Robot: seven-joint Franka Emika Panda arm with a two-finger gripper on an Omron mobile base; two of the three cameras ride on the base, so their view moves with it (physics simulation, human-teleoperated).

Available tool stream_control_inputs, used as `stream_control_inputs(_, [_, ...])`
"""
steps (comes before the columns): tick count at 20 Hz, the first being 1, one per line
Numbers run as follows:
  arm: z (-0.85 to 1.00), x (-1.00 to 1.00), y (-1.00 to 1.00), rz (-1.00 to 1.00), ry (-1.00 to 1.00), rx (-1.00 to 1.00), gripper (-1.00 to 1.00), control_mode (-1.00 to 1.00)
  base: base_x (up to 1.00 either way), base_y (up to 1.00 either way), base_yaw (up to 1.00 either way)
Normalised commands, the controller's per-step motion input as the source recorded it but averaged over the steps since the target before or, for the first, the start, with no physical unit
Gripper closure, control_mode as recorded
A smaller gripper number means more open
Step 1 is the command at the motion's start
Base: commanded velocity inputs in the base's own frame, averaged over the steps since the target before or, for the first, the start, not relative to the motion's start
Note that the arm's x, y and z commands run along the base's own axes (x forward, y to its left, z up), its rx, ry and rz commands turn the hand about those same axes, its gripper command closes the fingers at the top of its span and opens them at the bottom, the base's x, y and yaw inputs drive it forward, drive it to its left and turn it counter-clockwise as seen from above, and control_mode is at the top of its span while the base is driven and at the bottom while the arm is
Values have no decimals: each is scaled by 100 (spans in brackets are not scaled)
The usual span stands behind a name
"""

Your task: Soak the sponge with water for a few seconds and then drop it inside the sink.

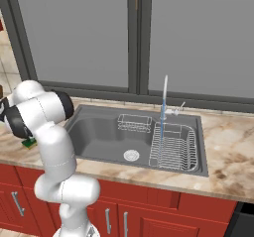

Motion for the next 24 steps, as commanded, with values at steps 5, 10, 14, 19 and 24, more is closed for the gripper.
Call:
stream_control_inputs(5, [-14, 1, 0, 2, 0, -2, -100, -100, 0, 0, 0])
stream_control_inputs(10, [-46, 2, 0, 3, 0, 0, -100, -100, 0, 0, 0])
stream_control_inputs(14, [-40, 8, 0, 3, 0, 0, -100, -100, 0, 0, 0])
stream_control_inputs(19, [-33, 8, 1, 2, 0, 0, -100, -100, 0, 0, 0])
stream_control_inputs(24, [-4, 0, 1, 0, 1, 0, -100, -100, 0, 0, 0])
